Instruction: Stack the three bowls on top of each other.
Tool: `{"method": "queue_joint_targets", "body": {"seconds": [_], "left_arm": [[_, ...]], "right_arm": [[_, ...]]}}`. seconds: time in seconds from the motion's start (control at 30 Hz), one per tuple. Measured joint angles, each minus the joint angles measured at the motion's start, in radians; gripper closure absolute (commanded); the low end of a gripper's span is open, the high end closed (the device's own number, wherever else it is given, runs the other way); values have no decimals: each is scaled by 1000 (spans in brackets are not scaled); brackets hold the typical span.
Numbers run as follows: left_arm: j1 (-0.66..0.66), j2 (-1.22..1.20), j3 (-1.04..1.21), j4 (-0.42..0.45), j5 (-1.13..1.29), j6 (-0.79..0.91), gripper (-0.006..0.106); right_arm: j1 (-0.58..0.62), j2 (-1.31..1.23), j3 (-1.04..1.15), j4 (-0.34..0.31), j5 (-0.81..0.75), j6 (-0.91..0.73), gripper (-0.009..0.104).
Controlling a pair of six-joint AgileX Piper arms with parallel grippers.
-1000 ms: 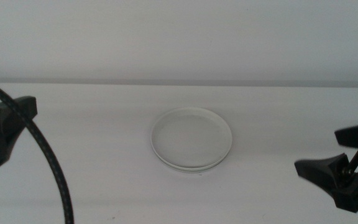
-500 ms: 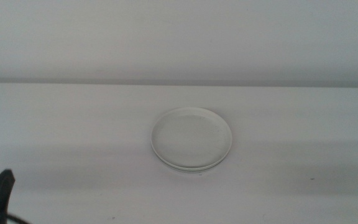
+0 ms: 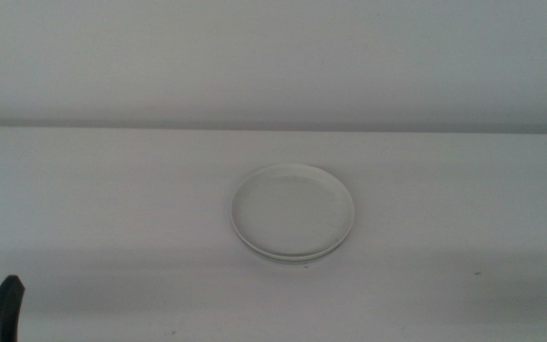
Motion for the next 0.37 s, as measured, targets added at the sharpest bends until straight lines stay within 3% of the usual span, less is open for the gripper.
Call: {"method": "queue_joint_targets", "body": {"seconds": [0.37], "left_arm": [[0, 0, 0, -2, -2, 2, 7]], "right_arm": [[0, -3, 0, 2, -39, 0, 16]]}}
